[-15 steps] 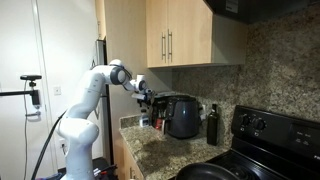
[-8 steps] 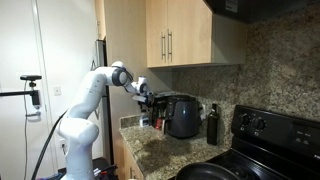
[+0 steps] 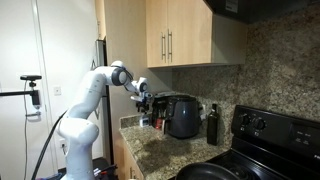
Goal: Move the bottle to the right
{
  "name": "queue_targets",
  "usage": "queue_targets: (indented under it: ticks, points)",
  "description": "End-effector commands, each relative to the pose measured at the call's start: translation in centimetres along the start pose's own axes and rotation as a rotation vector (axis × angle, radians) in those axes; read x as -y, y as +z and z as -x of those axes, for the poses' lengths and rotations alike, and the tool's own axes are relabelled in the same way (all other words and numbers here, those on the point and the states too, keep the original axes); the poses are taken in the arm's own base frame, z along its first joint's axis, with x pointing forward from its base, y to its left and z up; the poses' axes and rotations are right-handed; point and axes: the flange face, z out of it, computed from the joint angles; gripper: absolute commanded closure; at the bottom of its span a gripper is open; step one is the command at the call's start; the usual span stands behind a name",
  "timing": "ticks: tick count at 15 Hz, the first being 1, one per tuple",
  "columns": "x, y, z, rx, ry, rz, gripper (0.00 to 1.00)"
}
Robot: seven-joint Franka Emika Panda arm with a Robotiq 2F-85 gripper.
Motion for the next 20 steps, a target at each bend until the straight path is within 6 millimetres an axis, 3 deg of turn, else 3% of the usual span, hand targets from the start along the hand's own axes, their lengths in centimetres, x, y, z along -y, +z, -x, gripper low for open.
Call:
queue_targets:
  ticks: [1, 6, 10, 11, 13, 16, 17, 20]
  points:
    - [0.2, -0.1, -0.4, -0.02, -0.016, -0.011, 0.0]
    - [0.7, -0.3, -1.6, -0.139, -0.053, -0.038, 0.0]
    - [0.8, -0.7, -1.4, -0.126, -0.034, -0.032, 0.0]
    - [0.7, -0.6, -1.4, -0.118, -0.039, -0.032, 0.25]
    - [0.8, -0.6, -1.3, -0.107, -0.034, -0.035, 0.33]
    - [0.8, -0.5, -1.2, -0.1, -0.042, -0.04, 0.56]
    - [0.8, -0.6, -1.2, -0.097, -0.041, -0.038, 0.61]
    - [0.7, -0.6, -1.0, -0.072, -0.027, -0.025, 0.62]
